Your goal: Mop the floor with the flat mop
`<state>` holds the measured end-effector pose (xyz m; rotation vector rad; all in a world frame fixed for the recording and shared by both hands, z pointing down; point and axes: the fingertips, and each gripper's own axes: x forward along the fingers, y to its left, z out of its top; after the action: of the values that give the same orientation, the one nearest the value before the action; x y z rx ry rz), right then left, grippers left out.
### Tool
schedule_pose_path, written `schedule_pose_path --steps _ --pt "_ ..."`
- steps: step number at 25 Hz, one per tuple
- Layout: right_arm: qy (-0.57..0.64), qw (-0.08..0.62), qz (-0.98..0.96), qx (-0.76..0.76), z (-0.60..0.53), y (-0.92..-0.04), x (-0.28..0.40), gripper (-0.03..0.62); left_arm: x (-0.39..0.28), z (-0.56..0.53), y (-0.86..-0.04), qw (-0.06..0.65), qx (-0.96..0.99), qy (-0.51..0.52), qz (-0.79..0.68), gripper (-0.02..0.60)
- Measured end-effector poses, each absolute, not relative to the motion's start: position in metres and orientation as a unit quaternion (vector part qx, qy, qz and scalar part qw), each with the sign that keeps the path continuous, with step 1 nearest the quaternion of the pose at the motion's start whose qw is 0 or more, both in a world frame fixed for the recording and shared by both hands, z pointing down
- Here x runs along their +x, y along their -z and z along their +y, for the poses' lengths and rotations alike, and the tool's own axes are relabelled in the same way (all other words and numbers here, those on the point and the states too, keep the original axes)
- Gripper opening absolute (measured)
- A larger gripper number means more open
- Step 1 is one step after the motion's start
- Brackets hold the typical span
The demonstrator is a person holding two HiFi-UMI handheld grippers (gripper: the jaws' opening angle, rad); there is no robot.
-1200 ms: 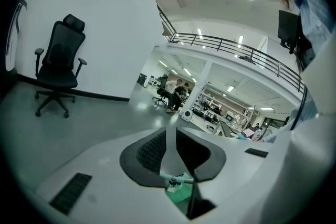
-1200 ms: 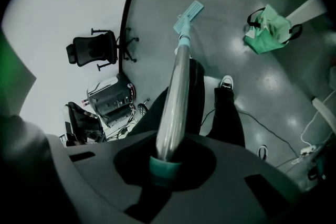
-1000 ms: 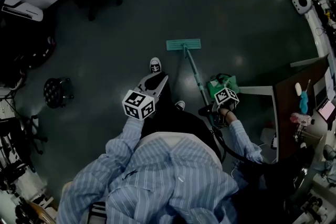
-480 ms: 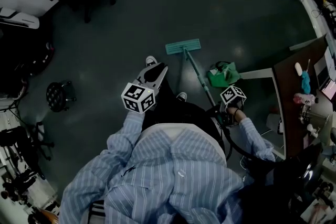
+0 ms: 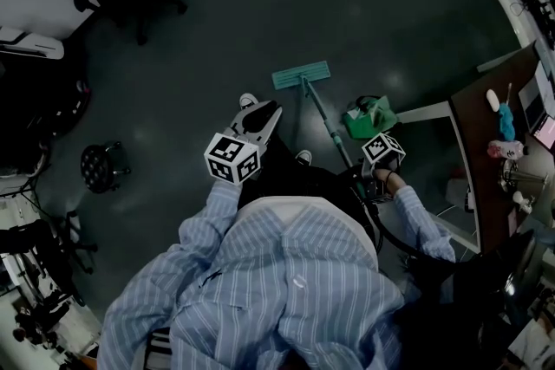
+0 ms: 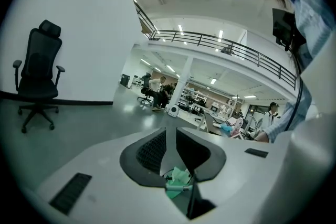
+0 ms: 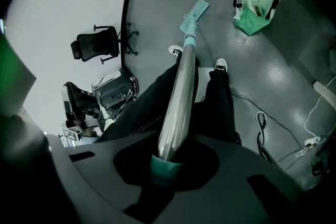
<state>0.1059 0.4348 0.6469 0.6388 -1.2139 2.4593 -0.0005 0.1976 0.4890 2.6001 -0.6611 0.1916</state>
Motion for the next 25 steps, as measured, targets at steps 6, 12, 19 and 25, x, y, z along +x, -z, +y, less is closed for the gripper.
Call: schedule_pose_path --steps 6,12,19,25 --pt "-0.867 0.134 -0.43 0.215 0.424 -0.641 0.095 0.04 0.0 0.2 -0.483 0.209 0.945 -0.07 -0.241 0.06" --pt "-0.869 0.126 -0.426 0.218 0.416 -0.645 0.089 0.041 -0.018 0.209 -0.486 0.198 0.945 -0.083 -0.248 0.06" --pt "-0.871 0.127 -0.421 0.218 0.423 -0.643 0.083 0.041 -0.018 0.221 -0.49 0.201 0.943 -0.083 -0.251 0.06" --pt "-0.869 0.126 -0.431 0.209 0.426 -0.645 0.085 0.041 -0.014 0.23 -0.493 0.2 0.943 -0.086 -0.252 0.06"
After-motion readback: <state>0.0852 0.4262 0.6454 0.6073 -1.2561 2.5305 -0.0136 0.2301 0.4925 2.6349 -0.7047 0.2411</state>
